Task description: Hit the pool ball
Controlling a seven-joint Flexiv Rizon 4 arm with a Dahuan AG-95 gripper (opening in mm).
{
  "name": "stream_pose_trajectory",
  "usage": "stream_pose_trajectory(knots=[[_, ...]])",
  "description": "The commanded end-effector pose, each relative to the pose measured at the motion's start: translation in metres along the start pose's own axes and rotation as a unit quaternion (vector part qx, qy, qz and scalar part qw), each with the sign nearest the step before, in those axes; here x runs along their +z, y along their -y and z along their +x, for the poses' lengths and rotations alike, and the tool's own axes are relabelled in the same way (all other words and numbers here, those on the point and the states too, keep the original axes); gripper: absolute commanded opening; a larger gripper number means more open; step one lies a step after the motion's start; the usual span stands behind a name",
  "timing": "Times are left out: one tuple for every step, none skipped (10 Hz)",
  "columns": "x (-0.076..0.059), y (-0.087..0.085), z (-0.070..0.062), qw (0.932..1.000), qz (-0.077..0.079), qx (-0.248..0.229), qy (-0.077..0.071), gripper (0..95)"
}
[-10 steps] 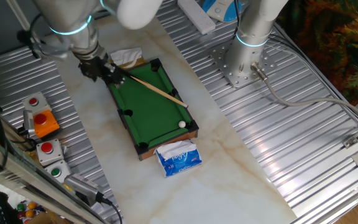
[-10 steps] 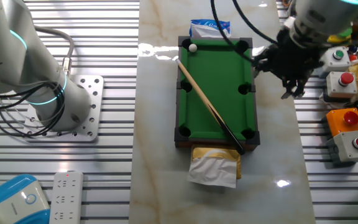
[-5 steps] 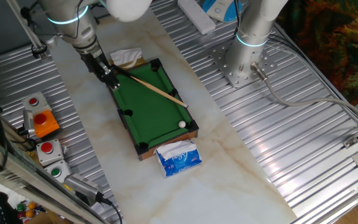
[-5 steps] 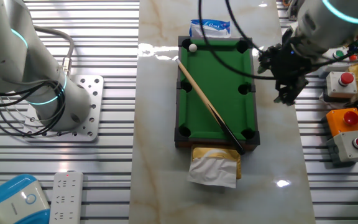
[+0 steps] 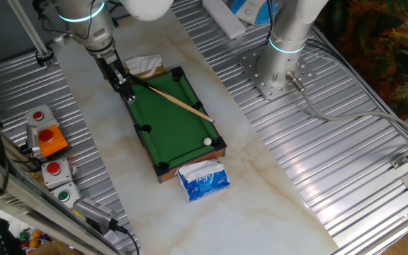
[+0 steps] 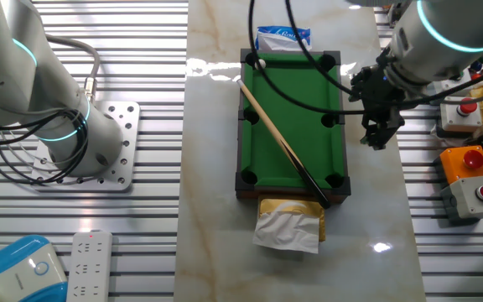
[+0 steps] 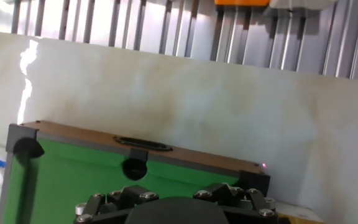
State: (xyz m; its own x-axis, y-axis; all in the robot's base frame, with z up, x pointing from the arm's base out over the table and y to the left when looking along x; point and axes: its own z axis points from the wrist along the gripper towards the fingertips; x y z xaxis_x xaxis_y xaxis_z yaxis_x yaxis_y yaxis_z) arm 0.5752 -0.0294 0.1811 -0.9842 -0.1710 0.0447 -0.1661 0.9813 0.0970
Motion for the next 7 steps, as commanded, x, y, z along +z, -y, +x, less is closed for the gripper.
stream_pose_trajectory(knots=[[-0.0003,-0.0001,-0.0003,0.9999,0.003,-0.016,-0.004,76.0],[-0.0002,-0.0001,-0.0003,0.9999,0.003,-0.015,-0.003,76.0],[-0.0001,-0.0001,-0.0004,0.9999,0.002,-0.015,-0.003,76.0],[-0.0001,-0.0001,-0.0004,0.9999,0.003,-0.015,-0.002,76.0],[0.0001,-0.0001,-0.0004,0.9998,0.002,-0.017,-0.002,76.0],[0.0001,0.0000,-0.0004,0.9998,0.002,-0.018,-0.002,76.0],[0.0002,0.0000,-0.0004,0.9998,0.001,-0.017,-0.002,76.0]])
